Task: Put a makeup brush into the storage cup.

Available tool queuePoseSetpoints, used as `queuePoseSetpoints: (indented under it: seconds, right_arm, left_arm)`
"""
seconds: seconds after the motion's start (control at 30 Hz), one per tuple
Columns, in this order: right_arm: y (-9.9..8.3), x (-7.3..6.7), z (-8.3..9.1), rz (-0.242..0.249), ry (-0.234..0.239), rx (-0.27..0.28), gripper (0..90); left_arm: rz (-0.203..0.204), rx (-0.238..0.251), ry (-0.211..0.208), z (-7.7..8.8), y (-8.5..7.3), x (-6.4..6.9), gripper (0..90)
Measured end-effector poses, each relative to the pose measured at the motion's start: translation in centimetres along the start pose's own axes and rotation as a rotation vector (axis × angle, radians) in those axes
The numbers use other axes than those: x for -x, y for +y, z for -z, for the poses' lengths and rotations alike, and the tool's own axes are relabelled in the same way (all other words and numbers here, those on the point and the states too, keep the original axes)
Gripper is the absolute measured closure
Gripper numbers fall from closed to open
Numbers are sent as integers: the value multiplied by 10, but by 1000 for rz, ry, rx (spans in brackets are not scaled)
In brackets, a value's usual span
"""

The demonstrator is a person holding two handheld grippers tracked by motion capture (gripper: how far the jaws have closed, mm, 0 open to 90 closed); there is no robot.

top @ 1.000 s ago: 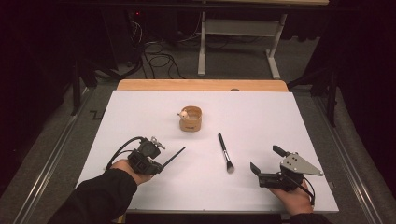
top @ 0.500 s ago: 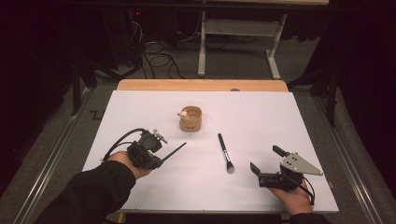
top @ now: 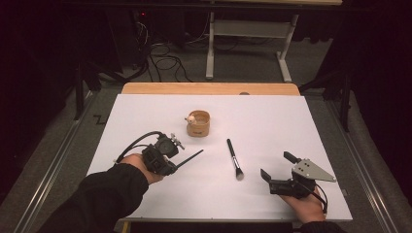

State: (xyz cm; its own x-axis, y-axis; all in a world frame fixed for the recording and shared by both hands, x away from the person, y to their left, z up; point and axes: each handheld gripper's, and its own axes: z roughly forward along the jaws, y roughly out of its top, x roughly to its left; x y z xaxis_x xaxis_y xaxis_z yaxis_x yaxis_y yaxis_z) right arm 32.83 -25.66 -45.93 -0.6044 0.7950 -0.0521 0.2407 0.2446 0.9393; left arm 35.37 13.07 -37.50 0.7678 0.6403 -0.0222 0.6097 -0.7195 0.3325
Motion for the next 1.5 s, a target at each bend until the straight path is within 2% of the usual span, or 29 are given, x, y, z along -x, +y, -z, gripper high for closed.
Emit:
queuePoseSetpoints:
  seconds: [0.3,0.47,0.5,0.6,0.67,0.73,0.8,0.83,0.87,0.93,1.0,1.03,1.27,1.5]
  right_arm:
    - [0,-2,-1,16,22,-4,9]
    - [3,-7,-1,22,44,3,4]
    - [4,-9,0,26,46,-5,4]
    - [6,-13,-2,53,70,-8,3]
    - [11,-17,-5,72,89,-12,2]
    - [18,-22,-10,114,109,-28,2]
    - [21,-24,-11,124,116,-26,2]
    - [28,-30,-14,152,134,-28,4]
    - [28,-30,-14,152,134,-28,4]
    - [36,-39,-19,203,163,-28,5]
    - [38,-41,-20,213,171,-35,7]
    - [42,-45,-23,250,185,-39,24]
    - [46,-55,-31,304,219,-52,63]
    - [43,-69,-40,408,235,-101,138]
  left_arm:
    - [-37,-17,-24,-10,9,11,834]
    - [-76,-31,-28,-15,14,16,834]
    - [-90,-33,-29,-16,16,18,834]
    - [-100,-37,-38,-17,18,20,834]
    - [-108,-42,-43,-17,19,20,834]
    - [-112,-48,-46,-18,19,21,834]
    - [-114,-48,-48,-18,19,21,834]
    - [-117,-50,-51,-19,19,21,834]
    - [-120,-53,-52,-19,20,22,834]
    - [-126,-57,-52,-21,21,23,834]
    - [-132,-63,-54,-22,21,25,834]
    - [-137,-66,-56,-24,22,26,834]
    - [-155,-89,-65,-27,24,29,834]
    - [-179,-107,-81,-31,25,34,835]
